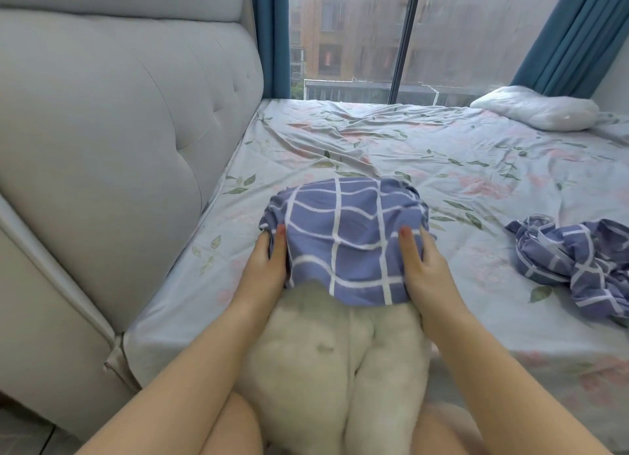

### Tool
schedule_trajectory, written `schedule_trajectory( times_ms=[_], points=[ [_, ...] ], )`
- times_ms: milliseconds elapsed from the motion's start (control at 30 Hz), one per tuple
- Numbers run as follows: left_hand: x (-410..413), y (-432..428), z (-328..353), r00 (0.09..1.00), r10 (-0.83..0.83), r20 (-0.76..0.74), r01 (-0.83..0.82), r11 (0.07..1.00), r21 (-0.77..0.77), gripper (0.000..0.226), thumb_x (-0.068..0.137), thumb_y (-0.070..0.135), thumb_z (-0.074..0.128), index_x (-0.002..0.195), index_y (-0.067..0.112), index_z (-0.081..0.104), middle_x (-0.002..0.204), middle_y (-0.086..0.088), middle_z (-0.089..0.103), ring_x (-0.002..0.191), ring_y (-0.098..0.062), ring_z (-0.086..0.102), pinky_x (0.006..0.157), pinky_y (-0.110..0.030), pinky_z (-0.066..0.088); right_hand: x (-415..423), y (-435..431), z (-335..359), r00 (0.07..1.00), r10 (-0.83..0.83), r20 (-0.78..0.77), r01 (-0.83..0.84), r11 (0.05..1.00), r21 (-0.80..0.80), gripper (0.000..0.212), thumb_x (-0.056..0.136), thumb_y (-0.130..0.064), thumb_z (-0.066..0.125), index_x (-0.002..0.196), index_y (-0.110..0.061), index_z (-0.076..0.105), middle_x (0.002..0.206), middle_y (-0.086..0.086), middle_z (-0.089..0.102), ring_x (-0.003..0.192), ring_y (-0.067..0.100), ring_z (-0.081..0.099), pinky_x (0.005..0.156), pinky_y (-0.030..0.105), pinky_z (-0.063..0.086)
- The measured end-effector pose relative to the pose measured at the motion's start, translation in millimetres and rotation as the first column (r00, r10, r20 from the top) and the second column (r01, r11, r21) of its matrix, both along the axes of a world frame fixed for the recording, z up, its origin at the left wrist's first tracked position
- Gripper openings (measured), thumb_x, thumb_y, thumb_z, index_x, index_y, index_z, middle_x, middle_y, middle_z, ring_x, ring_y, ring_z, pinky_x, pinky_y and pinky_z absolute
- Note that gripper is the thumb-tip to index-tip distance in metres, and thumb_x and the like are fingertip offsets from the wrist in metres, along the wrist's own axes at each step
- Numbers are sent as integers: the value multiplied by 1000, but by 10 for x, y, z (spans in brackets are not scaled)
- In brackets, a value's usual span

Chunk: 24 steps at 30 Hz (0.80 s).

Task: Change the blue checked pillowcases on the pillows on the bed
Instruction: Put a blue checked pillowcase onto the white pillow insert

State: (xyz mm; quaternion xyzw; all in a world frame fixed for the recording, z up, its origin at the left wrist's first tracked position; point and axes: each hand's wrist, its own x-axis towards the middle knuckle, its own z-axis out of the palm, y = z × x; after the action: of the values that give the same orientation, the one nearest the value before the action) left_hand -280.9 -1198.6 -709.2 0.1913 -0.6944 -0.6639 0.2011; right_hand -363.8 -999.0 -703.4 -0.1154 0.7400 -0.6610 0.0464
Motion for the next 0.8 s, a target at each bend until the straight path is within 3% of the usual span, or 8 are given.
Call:
schedule_trajectory(
  times_ms=[133, 267, 367, 467, 567, 667, 733, 800],
  points=[
    [-184, -80, 267, 988, 59, -139, -67, 996, -52, 33, 102, 51, 35, 125, 38, 55, 105, 30, 57, 86, 24, 53, 74, 0, 39, -280, -149, 300, 984, -51, -170, 35, 995, -98, 42, 96, -48, 46, 128, -22, 58, 110, -16, 64, 90, -16, 57, 66, 1, 43],
    [-191, -398, 278, 975, 99, -198, -122, 986, -110, 48, 95, 60, 47, 132, 31, 57, 127, 11, 65, 116, -5, 61, 101, -32, 48, -604, 6, 267, 961, -124, -248, 118, 992, -39, 34, 100, -42, 46, 119, -19, 62, 105, -14, 67, 96, -1, 64, 74, 9, 46],
    [-111, -520, 27, 997, 18, 71, -8, 991, -133, 76, 80, 85, 35, 130, 33, 60, 123, 10, 67, 118, -11, 61, 108, -43, 44, -676, 169, 5, 984, -123, -125, 156, 942, 298, 90, 78, -85, 35, 95, -2, 65, 83, 0, 65, 81, 21, 58, 69, 29, 44],
    [-50, -573, -114, 962, -6, 272, 15, 999, -30, 69, 84, 83, 29, 104, 32, 70, 109, 8, 71, 107, -17, 64, 105, -45, 46, -576, 202, -31, 980, -145, -137, 196, 835, 514, 89, 93, -71, 29, 109, 12, 58, 112, 26, 65, 104, 38, 57, 84, 40, 41],
    [-69, -662, -134, 943, 78, 325, -90, 996, 24, 59, 98, 65, 25, 110, 26, 67, 115, 1, 69, 109, -23, 62, 98, -40, 49, -293, 53, 163, 899, -93, -429, 269, 888, 372, 76, 94, -60, 28, 98, 7, 63, 101, 19, 66, 100, 31, 55, 72, 33, 30],
    [-89, -694, -170, 933, 73, 351, -114, 989, 99, 62, 100, 63, 23, 111, 21, 68, 112, -2, 70, 102, -22, 64, 83, -34, 50, 156, -279, 225, 854, 83, -513, 66, 962, 265, 58, 92, -54, 33, 100, -10, 70, 95, 0, 67, 92, 16, 61, 78, 20, 41],
    [-103, -705, -202, 924, 98, 368, -174, 969, 177, 63, 100, 62, 24, 97, 20, 70, 103, -4, 71, 91, -21, 65, 81, -35, 52, 438, -487, 172, 798, 341, -497, -113, 894, 433, 54, 92, -55, 30, 122, -26, 65, 110, -6, 63, 104, 9, 58, 90, 16, 41],
    [-126, -689, -225, 926, 95, 367, -188, 956, 227, 67, 96, 68, 26, 105, 19, 71, 106, -5, 72, 97, -24, 66, 90, -38, 53, 644, -661, 96, 734, 523, -433, -130, 734, 666, 59, 93, -62, 16, 137, -41, 49, 132, -5, 52, 123, 15, 45, 104, 29, 36]
  ],
)
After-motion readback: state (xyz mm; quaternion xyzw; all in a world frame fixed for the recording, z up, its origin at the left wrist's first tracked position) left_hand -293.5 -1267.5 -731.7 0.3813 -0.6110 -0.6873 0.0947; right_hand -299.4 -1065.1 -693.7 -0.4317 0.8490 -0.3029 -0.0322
